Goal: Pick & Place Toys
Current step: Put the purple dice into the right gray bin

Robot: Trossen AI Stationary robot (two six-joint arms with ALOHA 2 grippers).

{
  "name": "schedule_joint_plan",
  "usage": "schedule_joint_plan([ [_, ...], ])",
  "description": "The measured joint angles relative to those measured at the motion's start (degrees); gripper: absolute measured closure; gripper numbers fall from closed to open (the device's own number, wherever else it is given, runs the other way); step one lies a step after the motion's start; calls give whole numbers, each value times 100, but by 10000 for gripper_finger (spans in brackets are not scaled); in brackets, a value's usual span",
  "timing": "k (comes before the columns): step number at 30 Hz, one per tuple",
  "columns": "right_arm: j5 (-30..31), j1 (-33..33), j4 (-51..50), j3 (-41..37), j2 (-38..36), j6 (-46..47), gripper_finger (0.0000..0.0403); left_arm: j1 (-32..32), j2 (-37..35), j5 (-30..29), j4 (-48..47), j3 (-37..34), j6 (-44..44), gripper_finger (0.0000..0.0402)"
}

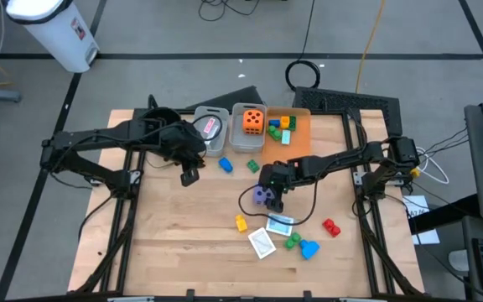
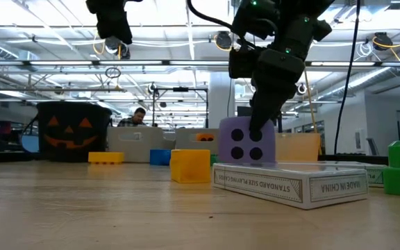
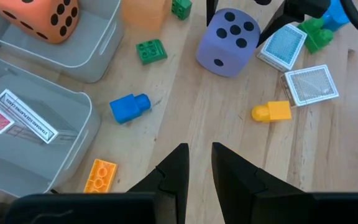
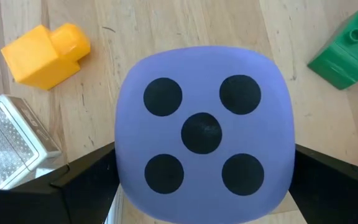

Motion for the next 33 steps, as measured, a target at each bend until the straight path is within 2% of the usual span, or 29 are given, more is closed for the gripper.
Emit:
schedule_joint_plan([
  [7,-1,0,-13,0,-1,-2,10,0,0,-45,0,-1,17,328],
  [22,114,-22,-164,49,-480,-159,12,0,2,-48,0,-2,5,328],
  [33,145,-491,-173,302,-1204,233,12,129,2,-49,413,-2,-385,328],
])
